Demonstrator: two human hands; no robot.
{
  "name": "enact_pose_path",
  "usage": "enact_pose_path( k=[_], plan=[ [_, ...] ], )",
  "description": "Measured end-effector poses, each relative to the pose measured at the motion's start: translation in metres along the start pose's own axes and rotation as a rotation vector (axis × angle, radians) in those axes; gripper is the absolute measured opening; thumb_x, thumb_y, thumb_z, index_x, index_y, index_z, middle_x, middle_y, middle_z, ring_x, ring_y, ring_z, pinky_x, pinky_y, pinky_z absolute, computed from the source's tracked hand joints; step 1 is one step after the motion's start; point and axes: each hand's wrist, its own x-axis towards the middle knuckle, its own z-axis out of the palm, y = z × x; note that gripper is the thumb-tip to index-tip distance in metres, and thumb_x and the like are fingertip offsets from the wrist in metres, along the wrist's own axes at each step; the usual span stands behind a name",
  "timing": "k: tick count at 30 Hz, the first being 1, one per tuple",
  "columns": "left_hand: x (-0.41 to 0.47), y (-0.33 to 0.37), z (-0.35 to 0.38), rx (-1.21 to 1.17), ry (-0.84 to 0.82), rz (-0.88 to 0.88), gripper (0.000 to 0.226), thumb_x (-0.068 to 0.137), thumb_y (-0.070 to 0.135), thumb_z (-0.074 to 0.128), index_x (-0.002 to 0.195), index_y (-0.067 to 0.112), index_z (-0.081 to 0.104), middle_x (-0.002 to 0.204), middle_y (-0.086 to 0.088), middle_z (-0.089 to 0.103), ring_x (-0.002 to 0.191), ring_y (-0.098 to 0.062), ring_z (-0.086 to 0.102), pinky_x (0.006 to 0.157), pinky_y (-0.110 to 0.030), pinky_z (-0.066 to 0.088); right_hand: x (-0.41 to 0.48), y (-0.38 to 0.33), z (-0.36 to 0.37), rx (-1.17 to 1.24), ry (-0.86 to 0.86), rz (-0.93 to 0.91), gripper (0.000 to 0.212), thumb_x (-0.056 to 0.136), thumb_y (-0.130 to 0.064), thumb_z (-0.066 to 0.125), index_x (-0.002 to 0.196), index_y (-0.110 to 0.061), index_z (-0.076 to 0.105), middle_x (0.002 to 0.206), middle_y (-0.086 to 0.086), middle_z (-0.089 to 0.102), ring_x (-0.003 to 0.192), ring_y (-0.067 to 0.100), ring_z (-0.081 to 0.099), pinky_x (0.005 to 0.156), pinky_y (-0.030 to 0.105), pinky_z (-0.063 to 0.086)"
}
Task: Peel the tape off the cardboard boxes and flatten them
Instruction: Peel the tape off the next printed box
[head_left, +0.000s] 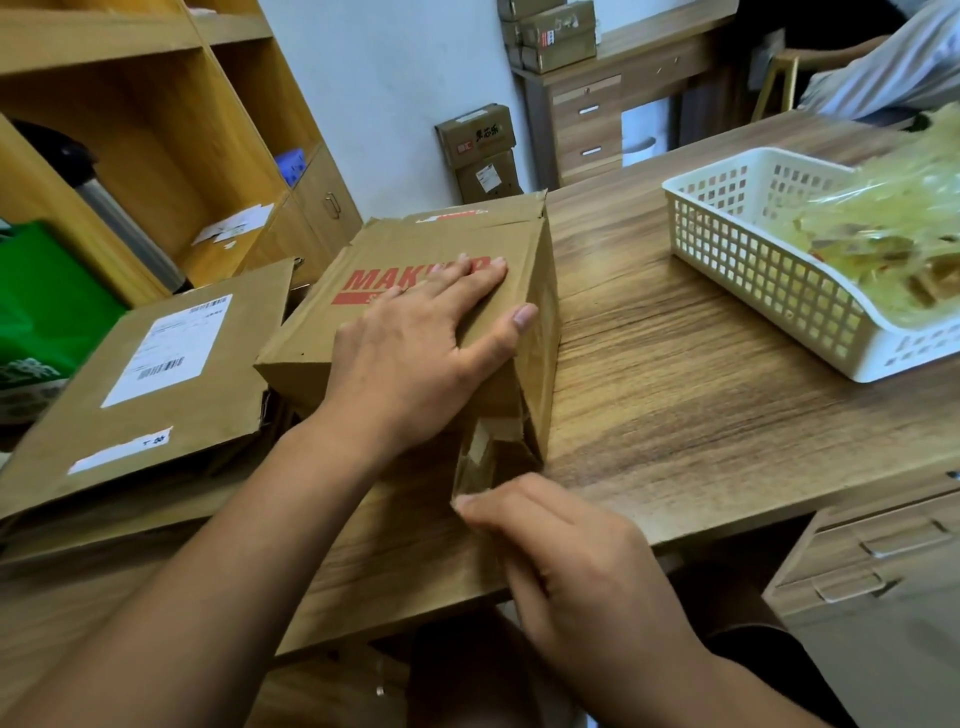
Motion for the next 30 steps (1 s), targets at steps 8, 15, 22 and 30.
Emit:
enact_pose_path(
  k=[8, 15, 22, 30],
  plan=[
    [0.002, 0.007, -0.005, -0.006, -0.018, -0.056, 0.089, 0.075, 0.085, 0.012, 0.150, 0.044, 0.035, 0.157, 0.012, 0.040, 0.140, -0.019, 0.042, 0.097, -0.042, 0.037, 0.003, 0.006, -0.019, 0.081, 0.091, 0.202, 0.032, 0.090, -0.026, 0.065, 0.120, -0.030, 0.055, 0.099, -0.018, 0.060, 0.094, 0.003, 0.064, 0.074, 0.016, 0.053],
    [0.000, -0.008, -0.027, -0.141, -0.199, 0.077, 0.093, 0.068, 0.085, 0.038, 0.150, 0.042, 0.034, 0.162, 0.017, 0.028, 0.148, -0.005, 0.022, 0.119, -0.035, 0.024, 0.022, 0.036, -0.043, 0.030, 0.119, 0.328, 0.029, 0.089, -0.015, 0.072, 0.114, -0.029, 0.070, 0.097, -0.020, 0.059, 0.094, -0.001, 0.061, 0.075, 0.006, 0.048],
    [-0.010, -0.025, -0.031, -0.077, -0.233, 0.133, 0.071, 0.082, 0.074, 0.035, 0.150, 0.060, 0.022, 0.159, 0.033, 0.017, 0.141, 0.012, 0.011, 0.120, -0.033, 0.016, 0.032, 0.059, -0.069, 0.109, 0.250, 0.407, 0.033, 0.089, -0.006, 0.072, 0.093, -0.038, 0.070, 0.099, -0.015, 0.067, 0.096, -0.002, 0.065, 0.077, 0.006, 0.047],
    [-0.002, -0.009, -0.019, -0.007, -0.169, 0.075, 0.072, 0.083, 0.074, 0.027, 0.153, 0.057, 0.019, 0.162, 0.029, 0.016, 0.149, 0.004, 0.012, 0.114, -0.026, 0.015, 0.012, 0.047, -0.055, -0.015, 0.235, 0.295, 0.038, 0.086, 0.006, 0.071, 0.104, -0.028, 0.072, 0.095, -0.020, 0.069, 0.092, -0.004, 0.066, 0.080, 0.004, 0.047]
  ],
)
